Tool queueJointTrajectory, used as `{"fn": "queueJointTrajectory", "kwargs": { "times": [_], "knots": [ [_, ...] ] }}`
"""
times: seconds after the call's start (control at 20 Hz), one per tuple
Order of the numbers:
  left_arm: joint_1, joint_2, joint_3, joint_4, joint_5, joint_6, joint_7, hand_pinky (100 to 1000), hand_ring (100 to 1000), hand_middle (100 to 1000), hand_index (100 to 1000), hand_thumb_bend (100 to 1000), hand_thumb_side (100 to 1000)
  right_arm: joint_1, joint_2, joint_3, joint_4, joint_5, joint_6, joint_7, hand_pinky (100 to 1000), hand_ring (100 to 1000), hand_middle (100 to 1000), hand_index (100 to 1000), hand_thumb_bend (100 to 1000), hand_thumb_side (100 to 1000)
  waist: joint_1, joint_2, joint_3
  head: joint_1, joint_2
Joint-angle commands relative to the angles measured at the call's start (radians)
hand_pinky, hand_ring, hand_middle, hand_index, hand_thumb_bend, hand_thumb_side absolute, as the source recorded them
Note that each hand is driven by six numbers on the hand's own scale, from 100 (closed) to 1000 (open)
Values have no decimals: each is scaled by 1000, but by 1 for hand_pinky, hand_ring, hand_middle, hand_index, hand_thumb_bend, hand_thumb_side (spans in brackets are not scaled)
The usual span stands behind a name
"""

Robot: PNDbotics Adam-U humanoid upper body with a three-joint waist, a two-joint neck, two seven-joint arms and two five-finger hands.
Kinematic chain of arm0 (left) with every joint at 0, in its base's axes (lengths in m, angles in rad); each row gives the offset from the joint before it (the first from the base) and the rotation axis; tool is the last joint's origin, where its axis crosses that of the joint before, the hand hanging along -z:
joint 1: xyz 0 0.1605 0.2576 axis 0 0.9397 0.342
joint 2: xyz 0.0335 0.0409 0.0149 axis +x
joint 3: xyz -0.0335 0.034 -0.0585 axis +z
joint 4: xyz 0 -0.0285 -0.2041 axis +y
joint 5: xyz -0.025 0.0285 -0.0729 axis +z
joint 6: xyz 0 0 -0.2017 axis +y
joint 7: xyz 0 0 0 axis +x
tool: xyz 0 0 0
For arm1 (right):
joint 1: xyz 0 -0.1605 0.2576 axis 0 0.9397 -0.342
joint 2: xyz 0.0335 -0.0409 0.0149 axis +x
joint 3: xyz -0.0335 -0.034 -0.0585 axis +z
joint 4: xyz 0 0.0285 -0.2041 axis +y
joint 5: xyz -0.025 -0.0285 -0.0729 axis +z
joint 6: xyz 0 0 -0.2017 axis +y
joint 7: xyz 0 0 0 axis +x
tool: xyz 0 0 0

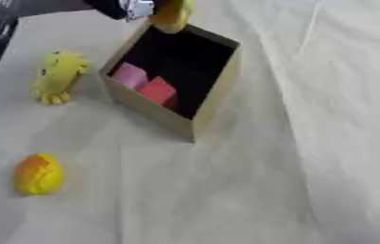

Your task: Pick up objects on the table and place them in the box.

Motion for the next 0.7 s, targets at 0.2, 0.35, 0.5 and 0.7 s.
{"fn": "queueJointTrajectory", "kwargs": {
  "times": [0.2, 0.35, 0.5, 0.7],
  "knots": [
    [-4, 2, 5, 75, -20, -60, -6, 861, 797, 743, 751, 295, 339, -13, -17, -10, -15, -4, -3, -2, 803, 840, 853, 832, 100, 699, -5, -12, -3, 9, -4],
    [3, 5, 6, 95, -35, -75, -19, 878, 841, 811, 828, 362, 362, -11, -17, -13, -15, -5, -4, -7, 803, 840, 853, 831, 100, 699, -6, -7, -4, 10, 3],
    [9, 6, 10, 112, -43, -89, -32, 906, 897, 901, 936, 446, 403, -10, -18, -13, -15, -5, -4, -8, 803, 840, 853, 831, 100, 699, -9, -5, -4, 9, 10],
    [12, 13, 28, 109, -47, -93, -15, 903, 896, 892, 932, 455, 417, -4, -17, -14, -15, -6, -1, -10, 803, 840, 853, 830, 100, 699, -12, -8, -1, 6, 20]
  ]
}}
